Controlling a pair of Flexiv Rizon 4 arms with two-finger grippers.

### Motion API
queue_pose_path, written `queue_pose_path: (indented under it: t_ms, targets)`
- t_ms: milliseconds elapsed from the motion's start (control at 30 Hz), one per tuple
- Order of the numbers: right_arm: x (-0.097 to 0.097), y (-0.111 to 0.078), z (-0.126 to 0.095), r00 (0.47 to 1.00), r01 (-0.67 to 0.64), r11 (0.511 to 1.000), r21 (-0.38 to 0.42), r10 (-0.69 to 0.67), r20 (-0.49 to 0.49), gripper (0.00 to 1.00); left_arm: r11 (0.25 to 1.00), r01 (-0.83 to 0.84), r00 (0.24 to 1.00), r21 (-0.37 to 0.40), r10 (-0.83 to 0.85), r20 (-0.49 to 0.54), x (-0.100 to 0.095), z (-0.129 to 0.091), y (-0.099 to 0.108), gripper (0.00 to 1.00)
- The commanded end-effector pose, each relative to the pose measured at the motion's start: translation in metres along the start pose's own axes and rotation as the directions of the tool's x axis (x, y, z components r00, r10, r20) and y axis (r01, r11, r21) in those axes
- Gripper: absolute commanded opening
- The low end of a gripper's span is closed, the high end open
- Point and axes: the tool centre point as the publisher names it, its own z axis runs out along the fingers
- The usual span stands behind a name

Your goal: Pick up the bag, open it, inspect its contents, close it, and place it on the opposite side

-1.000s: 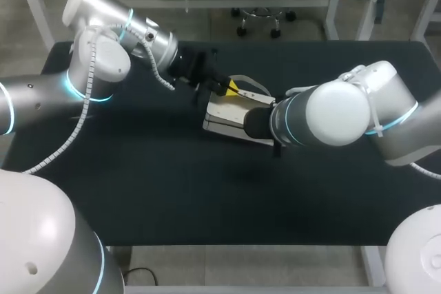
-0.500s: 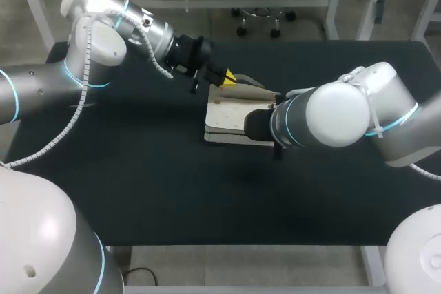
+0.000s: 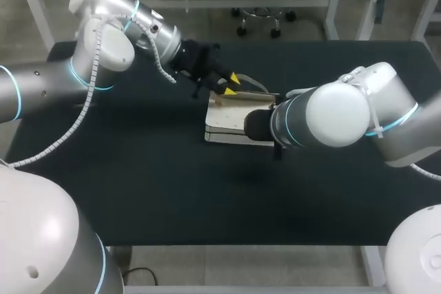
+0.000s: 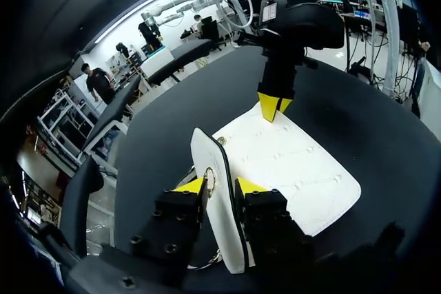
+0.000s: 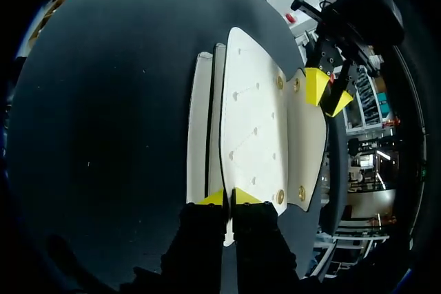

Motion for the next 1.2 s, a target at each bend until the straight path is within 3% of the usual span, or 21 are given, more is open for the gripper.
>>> queue_pose_path:
  t_ms: [33,267,733,800,967,1200]
  targets:
    - [0.005,-0.004,0.001,0.925,0.003,1.0,-0.014,0.002,0.379,0.0,0.999,-0.019,0.998,-0.029,0.021,0.059,0.012,0.0,-0.006,0.36]
    - [0.005,-0.004,0.001,0.925,0.003,1.0,-0.014,0.002,0.379,0.0,0.995,-0.019,0.994,-0.094,0.029,0.109,0.012,0.007,0.0,0.37]
    - [0.005,-0.004,0.001,0.925,0.003,1.0,-0.014,0.002,0.379,0.0,0.99,0.014,0.989,-0.139,0.008,0.151,0.002,0.028,0.014,0.38]
    - [0.005,-0.004,0.001,0.925,0.003,1.0,-0.014,0.002,0.379,0.0,0.99,0.021,0.988,-0.143,0.001,0.152,-0.001,0.031,0.016,0.44]
    - [0.005,-0.004,0.001,0.925,0.003,1.0,-0.014,0.002,0.379,0.0,0.988,0.026,0.987,-0.154,-0.001,0.158,-0.003,0.032,0.019,0.45]
    - [0.005,-0.004,0.001,0.925,0.003,1.0,-0.014,0.002,0.379,0.0,0.986,0.022,0.98,-0.164,0.011,0.196,0.0,0.023,0.018,0.58]
